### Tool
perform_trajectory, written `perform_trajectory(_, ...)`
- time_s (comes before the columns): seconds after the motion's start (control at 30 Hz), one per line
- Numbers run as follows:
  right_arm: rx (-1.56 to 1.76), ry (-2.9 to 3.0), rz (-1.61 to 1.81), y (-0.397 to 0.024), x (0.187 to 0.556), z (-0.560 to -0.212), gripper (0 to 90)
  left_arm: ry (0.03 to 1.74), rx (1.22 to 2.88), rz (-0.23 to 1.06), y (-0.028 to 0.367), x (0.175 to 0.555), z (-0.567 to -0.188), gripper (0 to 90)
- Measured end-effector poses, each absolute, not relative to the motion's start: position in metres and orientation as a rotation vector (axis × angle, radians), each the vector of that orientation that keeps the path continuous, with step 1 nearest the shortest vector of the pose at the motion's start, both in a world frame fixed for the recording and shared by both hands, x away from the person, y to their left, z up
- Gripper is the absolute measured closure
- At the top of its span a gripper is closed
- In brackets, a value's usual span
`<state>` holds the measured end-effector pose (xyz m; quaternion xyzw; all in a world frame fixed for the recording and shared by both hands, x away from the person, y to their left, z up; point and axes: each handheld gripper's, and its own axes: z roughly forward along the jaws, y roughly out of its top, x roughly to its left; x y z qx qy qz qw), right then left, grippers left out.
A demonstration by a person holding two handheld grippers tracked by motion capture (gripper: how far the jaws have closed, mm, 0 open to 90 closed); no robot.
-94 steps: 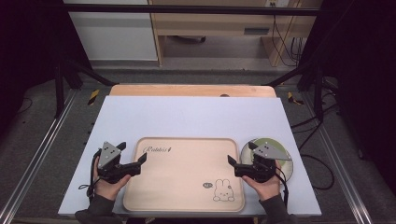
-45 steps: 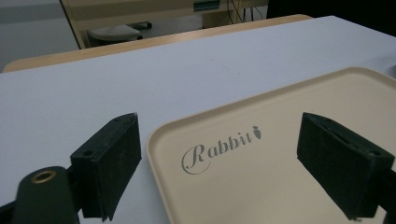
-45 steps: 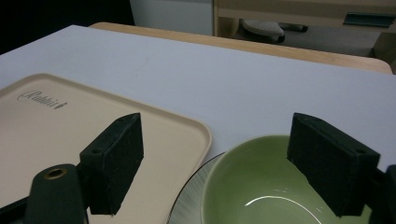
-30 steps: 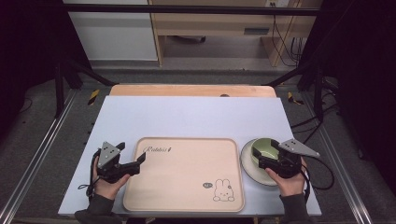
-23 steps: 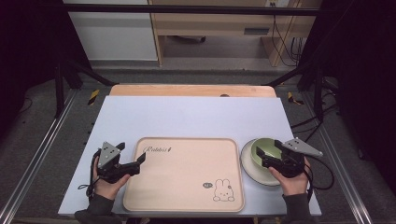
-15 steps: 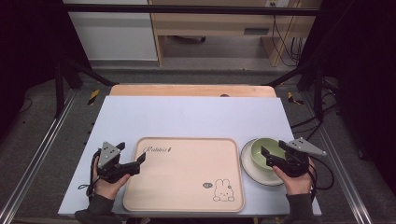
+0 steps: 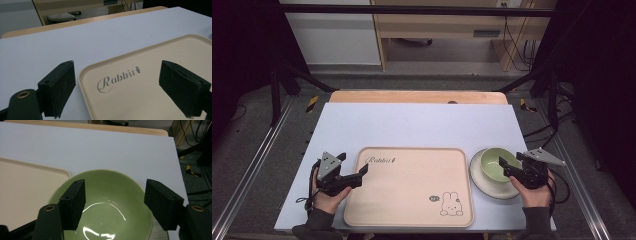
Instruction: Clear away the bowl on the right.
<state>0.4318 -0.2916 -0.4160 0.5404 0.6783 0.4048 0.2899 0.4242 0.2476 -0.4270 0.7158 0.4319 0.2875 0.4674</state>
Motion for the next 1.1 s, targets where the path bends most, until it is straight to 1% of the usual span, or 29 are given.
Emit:
perform_trajectory(0.13, 1.458, 1.811, 1.059, -0.294, 0.433, -0.419, 37.5, 1.058, 1.755, 0.705, 0.247, 0.424, -0.427, 13.3)
perform_trajectory(0.7, 1.522, 1.811, 0.959, -0.305, 0.442, -0.429, 44.9, 1.055, 1.768, 0.704, 0.246, 0.424, -0.427, 13.3)
perform_trajectory(1.1, 1.59, 1.869, 0.925, -0.311, 0.451, -0.436, 53.7, 1.056, 1.774, 0.7, 0.244, 0.426, -0.43, 13.1)
